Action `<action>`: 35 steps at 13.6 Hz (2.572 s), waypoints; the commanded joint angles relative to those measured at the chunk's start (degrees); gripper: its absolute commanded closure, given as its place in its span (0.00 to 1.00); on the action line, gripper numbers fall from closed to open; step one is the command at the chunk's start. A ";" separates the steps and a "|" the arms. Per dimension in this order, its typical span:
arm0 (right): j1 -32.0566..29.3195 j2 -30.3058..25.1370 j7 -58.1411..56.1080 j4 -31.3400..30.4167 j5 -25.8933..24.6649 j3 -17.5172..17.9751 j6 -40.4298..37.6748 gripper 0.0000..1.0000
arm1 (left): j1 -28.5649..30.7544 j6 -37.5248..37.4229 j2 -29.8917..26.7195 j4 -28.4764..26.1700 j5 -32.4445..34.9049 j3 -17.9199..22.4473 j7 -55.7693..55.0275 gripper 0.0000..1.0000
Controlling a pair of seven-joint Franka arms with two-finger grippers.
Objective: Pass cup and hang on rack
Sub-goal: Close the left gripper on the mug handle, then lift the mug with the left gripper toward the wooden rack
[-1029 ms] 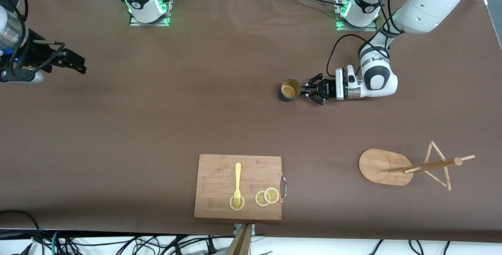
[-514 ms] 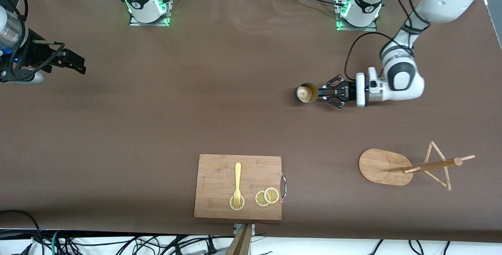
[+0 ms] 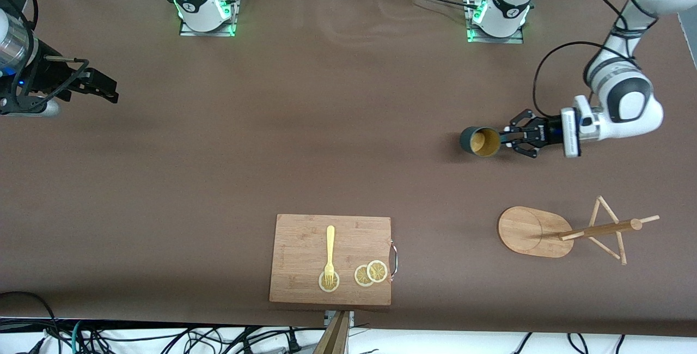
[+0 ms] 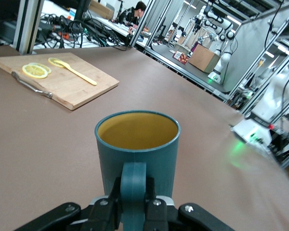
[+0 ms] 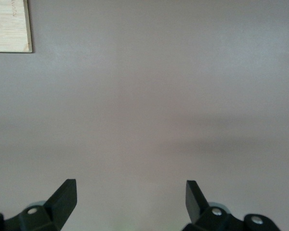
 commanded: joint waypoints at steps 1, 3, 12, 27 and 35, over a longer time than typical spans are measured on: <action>-0.29 0.47 -0.18 1.30 0.36 0.09 -0.43 0.00 | 2.95 -5.97 0.56 4.59 3.95 -0.53 -11.81 1.00; -0.29 0.47 -0.18 1.30 0.36 0.09 -0.43 0.00 | 4.54 -8.87 2.14 5.82 3.95 -0.53 -17.79 1.00; -0.21 0.47 -0.09 1.30 0.36 0.09 -0.43 0.00 | 11.75 -22.41 14.34 20.22 -1.29 -0.53 -46.29 1.00; 0.06 0.47 0.79 1.30 1.24 0.36 -1.14 0.00 | 14.48 -30.24 27.27 32.98 -15.03 -0.44 -72.99 1.00; 0.06 0.38 0.70 1.21 1.24 0.36 -1.31 0.00 | 14.13 -32.44 33.96 42.29 -18.28 -0.62 -83.30 1.00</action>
